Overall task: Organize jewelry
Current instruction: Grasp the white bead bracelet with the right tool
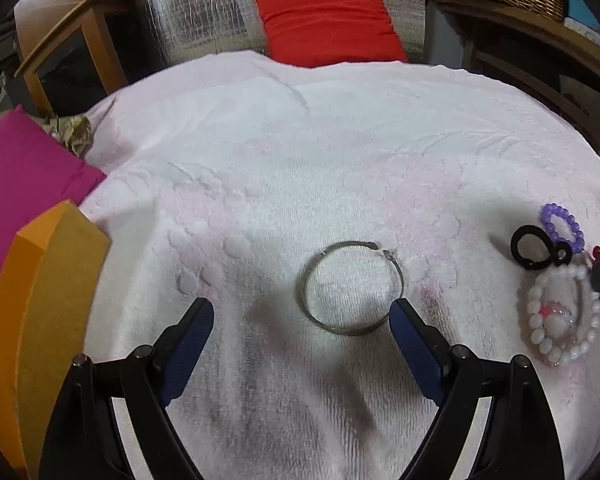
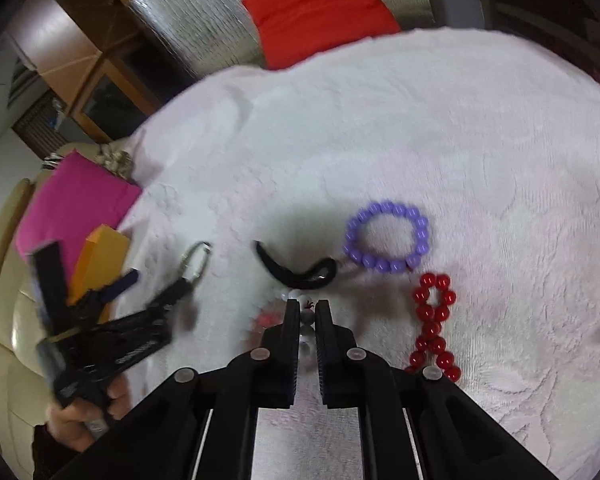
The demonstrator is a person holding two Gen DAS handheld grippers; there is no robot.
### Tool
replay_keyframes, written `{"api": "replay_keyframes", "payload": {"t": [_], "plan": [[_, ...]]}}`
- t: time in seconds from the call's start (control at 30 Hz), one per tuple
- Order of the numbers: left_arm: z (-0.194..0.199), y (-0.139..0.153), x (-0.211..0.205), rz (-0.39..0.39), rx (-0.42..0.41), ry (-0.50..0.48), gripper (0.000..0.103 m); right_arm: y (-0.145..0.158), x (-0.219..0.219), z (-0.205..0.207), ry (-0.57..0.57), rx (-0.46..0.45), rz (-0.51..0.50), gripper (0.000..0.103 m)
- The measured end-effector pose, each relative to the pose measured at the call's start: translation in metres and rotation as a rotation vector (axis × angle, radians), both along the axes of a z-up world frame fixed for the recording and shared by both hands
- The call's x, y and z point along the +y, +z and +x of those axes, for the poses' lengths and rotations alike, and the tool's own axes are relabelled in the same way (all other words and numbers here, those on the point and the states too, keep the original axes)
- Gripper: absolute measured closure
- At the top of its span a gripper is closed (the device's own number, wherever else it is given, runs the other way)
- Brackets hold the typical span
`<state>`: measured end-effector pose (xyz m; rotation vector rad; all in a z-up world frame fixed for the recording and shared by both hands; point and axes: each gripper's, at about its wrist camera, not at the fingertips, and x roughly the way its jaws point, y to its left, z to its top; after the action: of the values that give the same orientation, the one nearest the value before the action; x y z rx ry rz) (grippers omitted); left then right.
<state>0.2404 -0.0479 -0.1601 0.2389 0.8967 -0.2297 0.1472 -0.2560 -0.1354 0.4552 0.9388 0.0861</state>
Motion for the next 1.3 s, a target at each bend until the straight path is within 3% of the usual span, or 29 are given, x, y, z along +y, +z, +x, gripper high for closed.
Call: {"api": "replay_keyframes", "payload": {"t": [0.03,0.1,0.17,0.37,0.57,0.87,0.93,1.0,1.07,1.23,1.3], "plan": [[0.001,-0.001,-0.001,-0.006,0.006,-0.001,0.016,0.001,-0.003,-0.001,-0.008,-0.006,0.007,0.094],[0.002,-0.004,-0.003,-0.016,0.018,-0.013,0.039,0.003,-0.009,-0.004,-0.018,-0.012,0.023,0.094],[0.003,-0.006,-0.005,-0.051,0.034,-0.036,0.056,0.005,-0.014,-0.006,-0.028,-0.012,0.028,0.094],[0.001,-0.004,-0.009,-0.08,0.039,-0.067,0.095,0.014,-0.037,-0.017,-0.095,-0.036,0.049,0.094],[-0.005,0.001,-0.003,-0.089,0.026,-0.081,0.097,0.021,-0.047,-0.02,-0.125,-0.055,0.069,0.094],[-0.004,0.003,0.018,-0.088,0.028,-0.057,0.097,-0.013,-0.041,-0.005,-0.09,0.12,0.097,0.092],[-0.004,0.007,0.023,-0.102,0.015,-0.055,0.092,-0.018,-0.04,-0.003,-0.094,0.144,0.092,0.091],[-0.005,0.011,0.027,-0.113,0.002,-0.045,0.066,-0.022,-0.039,-0.001,-0.092,0.167,0.074,0.091],[-0.005,0.013,0.027,-0.111,-0.015,-0.036,0.056,-0.024,-0.037,0.0,-0.108,0.166,0.045,0.091],[-0.001,0.012,0.022,-0.107,-0.01,-0.052,0.055,-0.023,-0.014,0.006,-0.089,0.15,-0.115,0.087],[0.002,0.012,0.022,-0.116,-0.001,-0.048,0.05,-0.023,-0.003,0.008,-0.08,0.143,-0.193,0.086]]}}
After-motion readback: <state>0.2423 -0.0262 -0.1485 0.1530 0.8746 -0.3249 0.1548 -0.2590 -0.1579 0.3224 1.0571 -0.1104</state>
